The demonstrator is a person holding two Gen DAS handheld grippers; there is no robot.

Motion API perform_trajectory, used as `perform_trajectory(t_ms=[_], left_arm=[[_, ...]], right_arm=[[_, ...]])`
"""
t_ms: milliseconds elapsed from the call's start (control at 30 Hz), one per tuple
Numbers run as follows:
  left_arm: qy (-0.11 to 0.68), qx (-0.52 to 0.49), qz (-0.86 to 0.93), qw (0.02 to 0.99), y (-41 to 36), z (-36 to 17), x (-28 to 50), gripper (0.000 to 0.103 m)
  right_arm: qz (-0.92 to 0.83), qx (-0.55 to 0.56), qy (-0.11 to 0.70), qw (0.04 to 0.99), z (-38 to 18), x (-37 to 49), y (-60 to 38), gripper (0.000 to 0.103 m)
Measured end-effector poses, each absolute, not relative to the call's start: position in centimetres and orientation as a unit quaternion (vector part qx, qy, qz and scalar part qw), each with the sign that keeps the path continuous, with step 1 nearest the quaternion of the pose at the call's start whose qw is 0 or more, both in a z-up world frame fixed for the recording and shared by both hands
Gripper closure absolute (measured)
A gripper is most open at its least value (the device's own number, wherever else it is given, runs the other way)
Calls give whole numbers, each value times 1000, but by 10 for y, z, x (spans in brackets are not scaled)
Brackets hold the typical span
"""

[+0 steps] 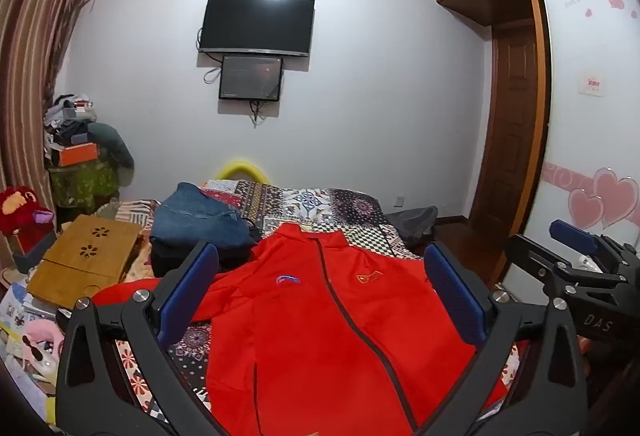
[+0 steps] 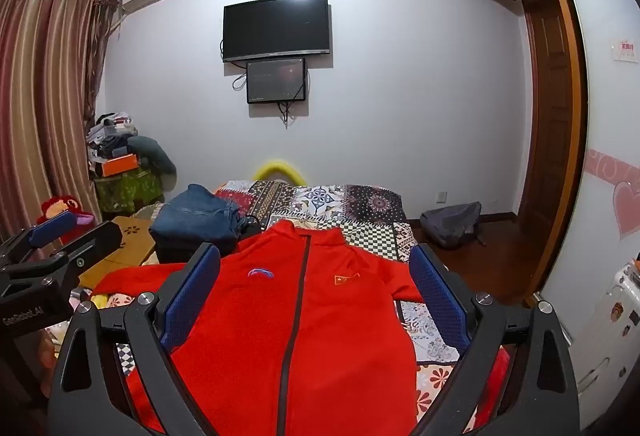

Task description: Fold large clothes

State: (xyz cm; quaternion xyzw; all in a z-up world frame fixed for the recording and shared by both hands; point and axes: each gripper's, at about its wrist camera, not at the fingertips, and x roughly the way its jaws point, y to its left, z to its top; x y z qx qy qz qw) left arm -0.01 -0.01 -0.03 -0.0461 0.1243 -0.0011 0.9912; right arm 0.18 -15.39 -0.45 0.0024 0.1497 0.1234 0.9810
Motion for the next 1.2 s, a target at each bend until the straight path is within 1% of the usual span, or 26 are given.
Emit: perform_trajectory(t_ms=[67, 133, 433, 1200], left_arm=[[125, -48, -5, 991, -1, 0, -1, 0], [143, -49, -6, 988, -3, -2, 10, 0], [133, -58, -8, 989, 3, -7, 9, 0], [136, -54, -4, 989, 9, -15, 10, 0]], right_arm=[[123, 1, 150, 981, -5, 2, -154, 9], [123, 0, 150, 981, -5, 2, -154, 9], [123, 1, 151, 981, -5, 3, -153, 9], [124, 1, 153, 980, -9, 6, -152, 9]])
